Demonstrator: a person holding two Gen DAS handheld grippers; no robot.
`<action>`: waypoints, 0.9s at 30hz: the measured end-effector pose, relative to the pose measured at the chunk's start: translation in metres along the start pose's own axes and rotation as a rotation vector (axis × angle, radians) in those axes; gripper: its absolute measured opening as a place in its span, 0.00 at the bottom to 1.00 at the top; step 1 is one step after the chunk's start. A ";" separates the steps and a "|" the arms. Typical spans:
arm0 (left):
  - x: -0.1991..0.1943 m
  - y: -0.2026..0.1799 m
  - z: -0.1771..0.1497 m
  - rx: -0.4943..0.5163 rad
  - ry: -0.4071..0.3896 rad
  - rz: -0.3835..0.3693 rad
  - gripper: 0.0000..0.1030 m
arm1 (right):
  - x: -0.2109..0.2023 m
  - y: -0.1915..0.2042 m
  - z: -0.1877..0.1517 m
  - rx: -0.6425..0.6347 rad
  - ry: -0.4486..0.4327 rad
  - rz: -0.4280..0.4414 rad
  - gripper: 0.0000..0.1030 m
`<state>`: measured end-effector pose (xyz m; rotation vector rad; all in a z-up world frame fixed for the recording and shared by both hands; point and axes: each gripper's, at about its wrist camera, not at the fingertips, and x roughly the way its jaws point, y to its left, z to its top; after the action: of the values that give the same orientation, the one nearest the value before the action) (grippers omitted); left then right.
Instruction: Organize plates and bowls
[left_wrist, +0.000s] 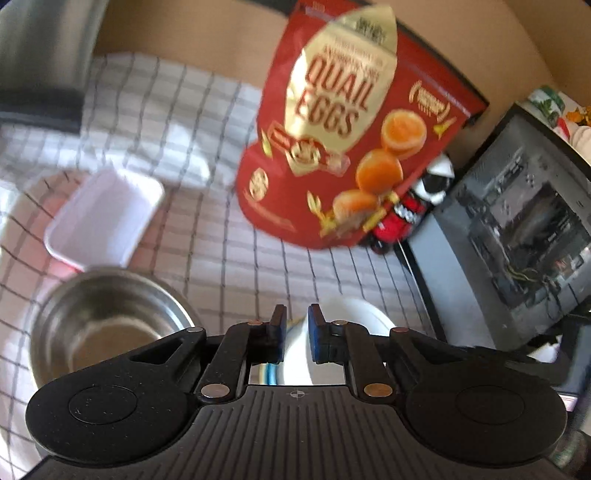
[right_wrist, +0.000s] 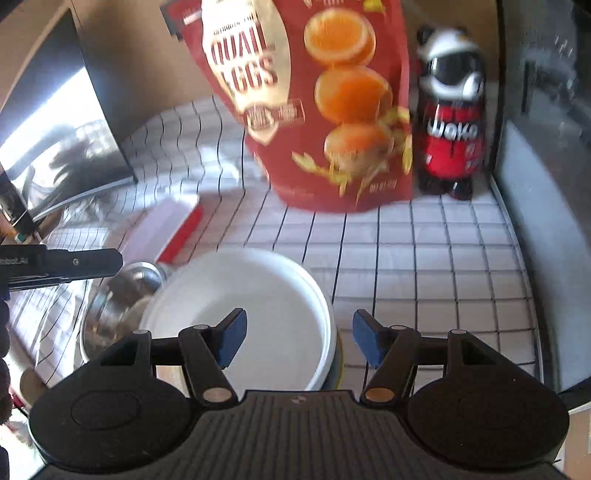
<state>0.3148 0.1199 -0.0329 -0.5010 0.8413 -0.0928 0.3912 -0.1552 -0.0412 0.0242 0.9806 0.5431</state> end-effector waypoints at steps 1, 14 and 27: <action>0.002 -0.002 0.002 0.002 0.014 -0.003 0.13 | 0.002 -0.001 0.000 -0.007 0.001 -0.002 0.62; 0.041 -0.036 -0.007 0.148 0.210 0.192 0.18 | 0.023 -0.022 -0.003 0.000 0.043 0.063 0.62; 0.063 0.015 -0.001 -0.115 0.320 0.136 0.52 | 0.046 -0.033 -0.007 -0.030 0.138 -0.021 0.63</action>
<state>0.3549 0.1152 -0.0835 -0.5434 1.1969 0.0020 0.4201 -0.1648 -0.0897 -0.0509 1.1058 0.5450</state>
